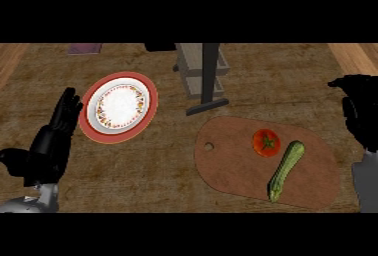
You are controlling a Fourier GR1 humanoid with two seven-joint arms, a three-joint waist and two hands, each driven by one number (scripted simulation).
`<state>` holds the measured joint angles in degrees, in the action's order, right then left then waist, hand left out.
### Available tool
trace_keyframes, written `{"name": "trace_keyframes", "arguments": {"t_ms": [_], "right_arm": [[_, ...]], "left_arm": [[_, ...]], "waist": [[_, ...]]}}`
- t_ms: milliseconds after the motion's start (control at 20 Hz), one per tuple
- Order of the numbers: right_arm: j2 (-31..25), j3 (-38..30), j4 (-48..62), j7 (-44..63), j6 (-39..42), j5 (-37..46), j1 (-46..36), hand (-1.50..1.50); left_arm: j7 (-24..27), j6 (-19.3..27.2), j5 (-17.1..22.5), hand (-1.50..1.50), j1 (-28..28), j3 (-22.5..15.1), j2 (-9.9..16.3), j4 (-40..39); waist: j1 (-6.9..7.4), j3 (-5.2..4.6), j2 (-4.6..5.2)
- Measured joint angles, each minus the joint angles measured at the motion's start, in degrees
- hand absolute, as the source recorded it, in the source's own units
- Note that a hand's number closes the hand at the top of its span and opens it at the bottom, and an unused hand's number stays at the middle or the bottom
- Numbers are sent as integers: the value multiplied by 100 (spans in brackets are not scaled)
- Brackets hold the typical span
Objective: Pick the tomato from the cutting board and place it in the tiered basket
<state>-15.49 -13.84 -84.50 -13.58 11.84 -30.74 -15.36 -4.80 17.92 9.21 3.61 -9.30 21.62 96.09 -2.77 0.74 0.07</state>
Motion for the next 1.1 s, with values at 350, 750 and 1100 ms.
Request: {"name": "trace_keyframes", "arguments": {"t_ms": [350,750,1100], "right_arm": [[-440,-271,549,-529,2667,-1094,930,-150],[-1835,-1056,-311,-807,2996,461,1760,-150],[-2647,-1169,-2173,-658,2382,2532,2137,-150]], "left_arm": [[148,233,-393,0,328,-398,-480,-344],[252,381,-605,0,309,-523,-681,-505],[243,442,-679,0,305,-552,-745,-527]], "waist": [[108,-46,14],[52,-70,-28],[33,-89,-61]]}}
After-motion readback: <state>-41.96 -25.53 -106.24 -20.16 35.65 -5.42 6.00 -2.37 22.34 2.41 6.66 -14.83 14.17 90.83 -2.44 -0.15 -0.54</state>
